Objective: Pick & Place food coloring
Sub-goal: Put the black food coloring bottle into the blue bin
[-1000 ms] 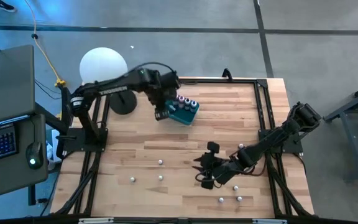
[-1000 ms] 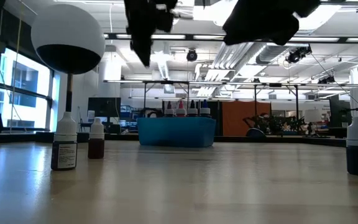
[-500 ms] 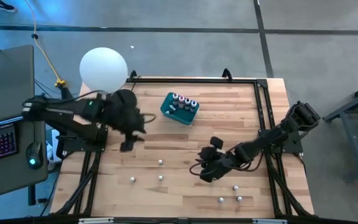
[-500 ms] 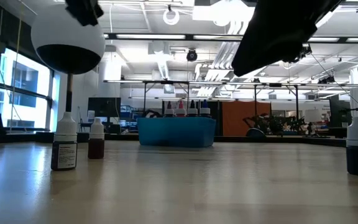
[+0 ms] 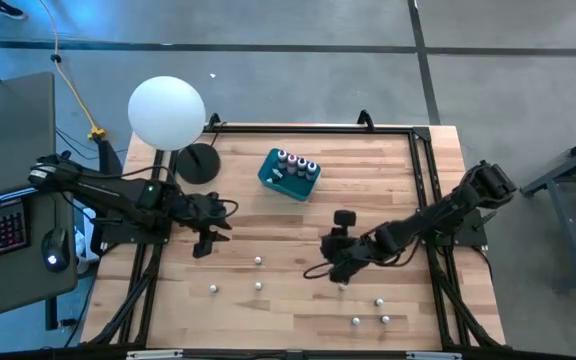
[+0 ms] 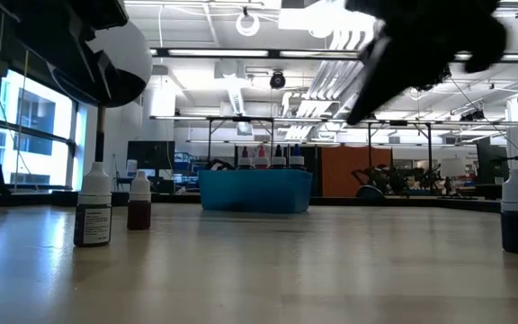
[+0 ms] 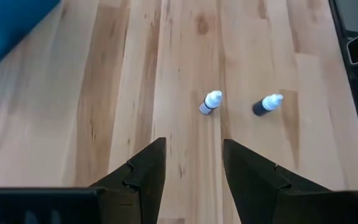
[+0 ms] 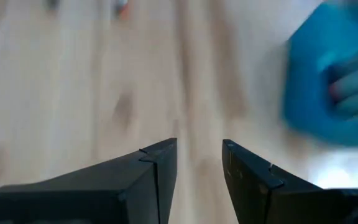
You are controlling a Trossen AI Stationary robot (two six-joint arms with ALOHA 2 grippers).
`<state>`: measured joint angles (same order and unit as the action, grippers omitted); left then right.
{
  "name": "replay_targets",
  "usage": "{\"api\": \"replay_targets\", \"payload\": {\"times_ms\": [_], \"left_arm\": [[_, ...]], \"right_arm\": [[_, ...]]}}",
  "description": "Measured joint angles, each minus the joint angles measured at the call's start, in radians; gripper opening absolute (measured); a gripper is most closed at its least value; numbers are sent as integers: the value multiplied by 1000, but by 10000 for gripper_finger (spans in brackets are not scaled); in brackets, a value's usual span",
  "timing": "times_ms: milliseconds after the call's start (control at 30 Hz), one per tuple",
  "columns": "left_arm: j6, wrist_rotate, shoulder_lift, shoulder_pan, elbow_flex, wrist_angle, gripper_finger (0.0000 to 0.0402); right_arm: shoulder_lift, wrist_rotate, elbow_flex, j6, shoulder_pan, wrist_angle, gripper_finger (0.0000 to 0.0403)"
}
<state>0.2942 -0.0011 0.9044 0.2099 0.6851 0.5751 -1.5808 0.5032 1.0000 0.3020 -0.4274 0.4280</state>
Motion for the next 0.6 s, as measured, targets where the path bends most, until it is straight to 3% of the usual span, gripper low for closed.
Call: {"api": "replay_targets", "payload": {"times_ms": [67,133,300,600], "left_arm": [[3,-1,4,0,-1,-1,156],[4,-1,4,0,-1,-2,156],[29,-14,4,0,-1,-8,156],[74,-64,4,0,-1,-41,156]], "right_arm": [[17,-139,0,103,19,129,119],[24,-212,0,248,32,294,119],[35,-197,0,401,35,675,119],[34,-317,0,407,42,845,142]]}}
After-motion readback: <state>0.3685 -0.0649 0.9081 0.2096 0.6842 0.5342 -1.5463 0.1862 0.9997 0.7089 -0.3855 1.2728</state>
